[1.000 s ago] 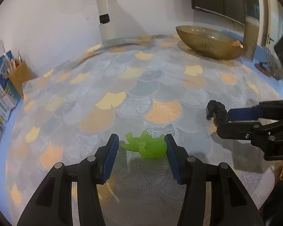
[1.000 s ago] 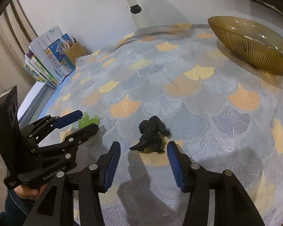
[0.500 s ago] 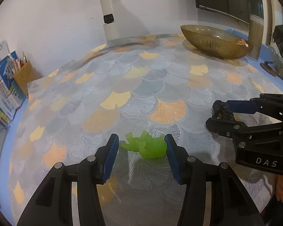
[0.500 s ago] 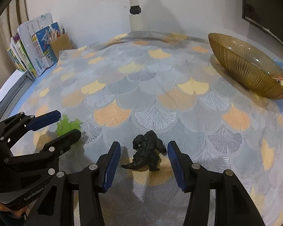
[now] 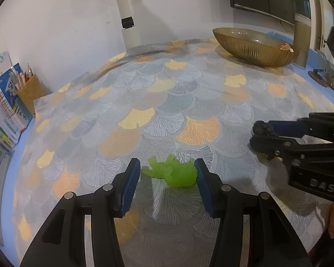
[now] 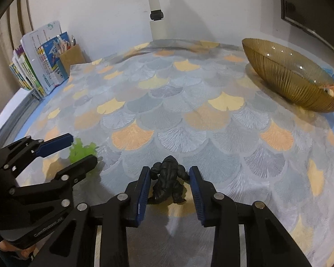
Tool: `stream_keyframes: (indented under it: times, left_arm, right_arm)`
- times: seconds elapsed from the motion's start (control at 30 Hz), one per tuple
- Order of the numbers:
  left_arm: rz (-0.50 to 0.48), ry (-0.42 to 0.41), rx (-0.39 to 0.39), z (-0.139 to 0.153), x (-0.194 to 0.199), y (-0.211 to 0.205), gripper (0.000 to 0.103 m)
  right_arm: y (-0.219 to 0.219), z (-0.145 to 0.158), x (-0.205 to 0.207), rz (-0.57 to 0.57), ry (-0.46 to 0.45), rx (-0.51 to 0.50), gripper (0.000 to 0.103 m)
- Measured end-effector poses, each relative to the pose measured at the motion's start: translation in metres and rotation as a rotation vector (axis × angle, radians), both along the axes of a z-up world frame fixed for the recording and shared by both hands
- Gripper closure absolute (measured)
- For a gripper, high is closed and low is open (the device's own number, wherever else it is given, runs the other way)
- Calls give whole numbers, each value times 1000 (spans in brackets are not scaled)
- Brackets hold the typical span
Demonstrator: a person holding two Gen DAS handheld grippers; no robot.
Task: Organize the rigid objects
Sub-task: 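Lift and carry both figures over the amber bowl with both tools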
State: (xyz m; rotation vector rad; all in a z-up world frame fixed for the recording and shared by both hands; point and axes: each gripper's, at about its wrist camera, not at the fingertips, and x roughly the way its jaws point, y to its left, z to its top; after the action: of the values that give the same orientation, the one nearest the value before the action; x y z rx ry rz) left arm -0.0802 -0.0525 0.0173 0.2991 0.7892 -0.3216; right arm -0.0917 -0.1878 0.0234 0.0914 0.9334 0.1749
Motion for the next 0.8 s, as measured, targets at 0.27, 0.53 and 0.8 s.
stream_keyframes:
  times: [0.27, 0.53, 0.8]
  left_arm:
    - [15, -2, -18, 21, 12, -14, 56]
    - [-94, -93, -188, 107, 46, -68, 56]
    - [-157, -130, -342, 162, 105, -133, 56]
  right_arm:
    - [-55, 24, -6, -17, -6, 317, 69]
    - [-133, 95, -7, -147, -173, 300, 69]
    - [-205, 164, 14, -324, -329, 175, 68]
